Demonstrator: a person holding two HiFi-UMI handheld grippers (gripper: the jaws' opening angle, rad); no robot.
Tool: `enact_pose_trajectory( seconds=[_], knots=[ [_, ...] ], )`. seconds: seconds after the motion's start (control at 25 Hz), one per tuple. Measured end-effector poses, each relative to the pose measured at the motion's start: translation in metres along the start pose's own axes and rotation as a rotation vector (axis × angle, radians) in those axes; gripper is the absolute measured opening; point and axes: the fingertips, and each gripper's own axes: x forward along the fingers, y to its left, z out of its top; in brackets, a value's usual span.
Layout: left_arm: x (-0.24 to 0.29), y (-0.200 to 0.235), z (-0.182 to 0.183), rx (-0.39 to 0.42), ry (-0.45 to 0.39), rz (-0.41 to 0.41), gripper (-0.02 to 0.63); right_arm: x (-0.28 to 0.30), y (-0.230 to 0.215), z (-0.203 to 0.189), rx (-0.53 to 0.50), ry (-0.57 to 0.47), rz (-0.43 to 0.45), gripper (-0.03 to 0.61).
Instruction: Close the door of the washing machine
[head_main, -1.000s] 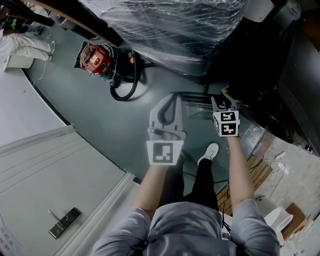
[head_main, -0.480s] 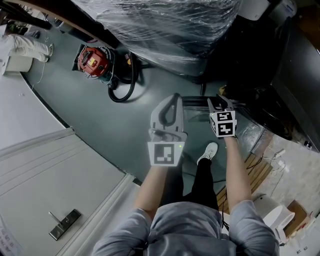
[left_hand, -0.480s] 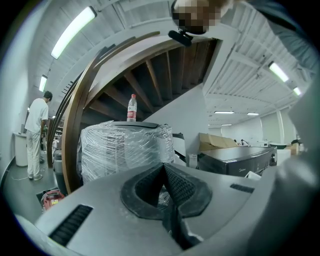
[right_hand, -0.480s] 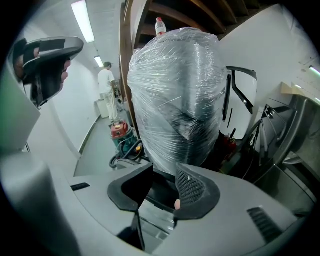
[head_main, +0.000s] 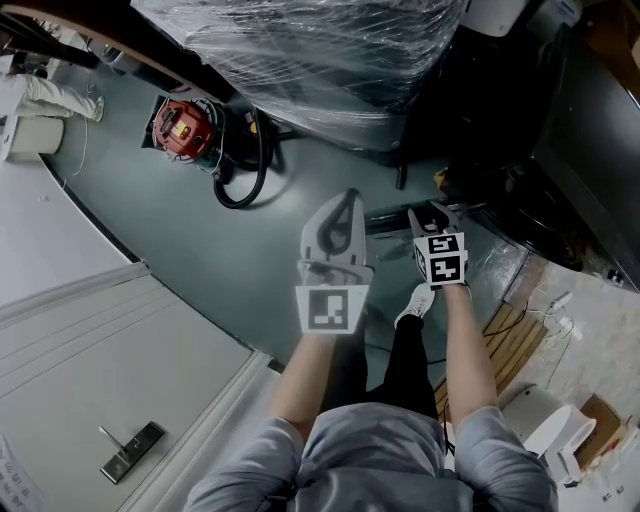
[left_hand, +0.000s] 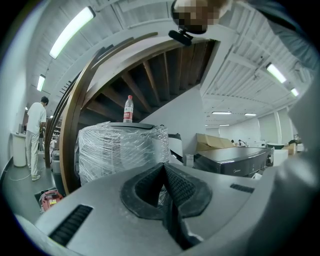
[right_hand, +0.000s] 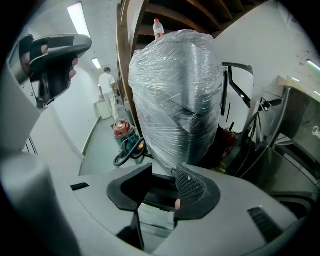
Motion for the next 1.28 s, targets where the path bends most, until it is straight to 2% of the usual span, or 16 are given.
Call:
enact_pose_trajectory(
  seconds=[0.56,1.28],
  knots=[
    [-0.001,-0.029,0.004,0.008,-0.008,-0.040,-0.002,-0.046,0.011,-0.046,-0.046,0.040,-0.061,0.129],
    [0.015,-0.092,0.004,0.014,-0.005,-0.122,-0.002,-0.104,-0.015,-0.102,-0.025,0.075,-0.144,0.097]
  ],
)
